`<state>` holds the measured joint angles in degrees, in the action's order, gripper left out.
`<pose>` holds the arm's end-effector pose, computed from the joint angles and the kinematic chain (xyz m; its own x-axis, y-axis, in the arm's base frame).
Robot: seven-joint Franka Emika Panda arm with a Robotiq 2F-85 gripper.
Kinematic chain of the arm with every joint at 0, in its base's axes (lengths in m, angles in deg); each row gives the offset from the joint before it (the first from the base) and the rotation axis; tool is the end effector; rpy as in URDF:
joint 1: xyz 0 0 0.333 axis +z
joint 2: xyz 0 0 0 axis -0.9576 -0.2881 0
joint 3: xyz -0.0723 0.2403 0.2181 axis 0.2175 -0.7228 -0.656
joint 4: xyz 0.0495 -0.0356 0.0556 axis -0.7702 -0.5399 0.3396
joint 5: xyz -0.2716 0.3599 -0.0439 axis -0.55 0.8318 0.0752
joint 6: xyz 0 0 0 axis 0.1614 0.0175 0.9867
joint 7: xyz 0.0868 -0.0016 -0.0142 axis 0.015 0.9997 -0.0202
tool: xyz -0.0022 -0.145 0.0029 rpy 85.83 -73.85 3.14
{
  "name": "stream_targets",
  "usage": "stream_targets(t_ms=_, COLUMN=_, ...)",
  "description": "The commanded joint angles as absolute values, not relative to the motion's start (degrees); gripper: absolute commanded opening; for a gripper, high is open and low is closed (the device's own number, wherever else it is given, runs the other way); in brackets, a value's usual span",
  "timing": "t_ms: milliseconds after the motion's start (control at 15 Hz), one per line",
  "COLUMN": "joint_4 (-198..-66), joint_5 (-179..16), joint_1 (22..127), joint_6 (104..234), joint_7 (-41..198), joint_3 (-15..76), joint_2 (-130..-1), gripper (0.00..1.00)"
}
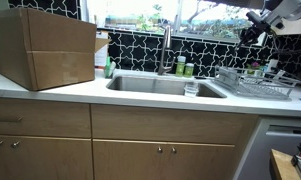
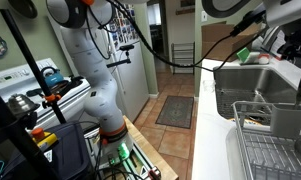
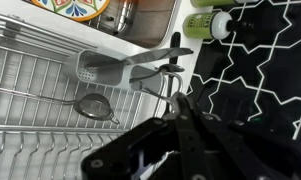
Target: Pick up the silver fork and put it in the right gray cutlery holder on the dish rack, pick up the silver fork and silver spoon together and put it in the left gray cutlery holder on the dish rack
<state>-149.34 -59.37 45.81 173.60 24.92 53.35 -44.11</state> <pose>0.3901 -0.5350 0.5621 -0.5426 -0.8394 -0.0329 -0.6531 0.4462 -0.6119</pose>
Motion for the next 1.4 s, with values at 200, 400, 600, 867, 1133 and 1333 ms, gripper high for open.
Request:
stream_targets(t_ms=200, joint_4=-145.3, joint_5=-51.3, joint_1=45.7, joint_6=172.7, joint_7=32.6, joint_3=54.5, joint_2=-50.4, gripper=0.01)
stream_targets(t_ms=400, joint_4=-144.2, joint_5=-51.0, joint_1=45.3, joint_6=172.1, joint_7=33.4, joint_3=54.3, joint_2=-52.6, gripper=0.01)
stream_targets(t_ms=600, joint_4=-143.2, joint_5=-51.0, joint_1=44.9, joint_6=171.8, joint_7=33.4, joint_3=54.2, joint_2=-54.7, gripper=0.01)
stream_targets(t_ms=867, joint_4=-141.9, joint_5=-51.6, joint_1=44.6, joint_6=171.2, joint_7=32.4, joint_3=53.9, joint_2=-56.9, gripper=0.30)
stream_targets(t_ms=1133, joint_4=-140.8, joint_5=-51.4, joint_1=44.4, joint_6=170.2, joint_7=32.3, joint_3=53.7, joint_2=-57.5, gripper=0.48)
stream_targets(t_ms=1333, joint_4=-139.9, joint_5=-52.0, joint_1=44.3, joint_6=169.9, joint_7=33.6, joint_3=53.7, joint_2=-57.3, gripper=0.71)
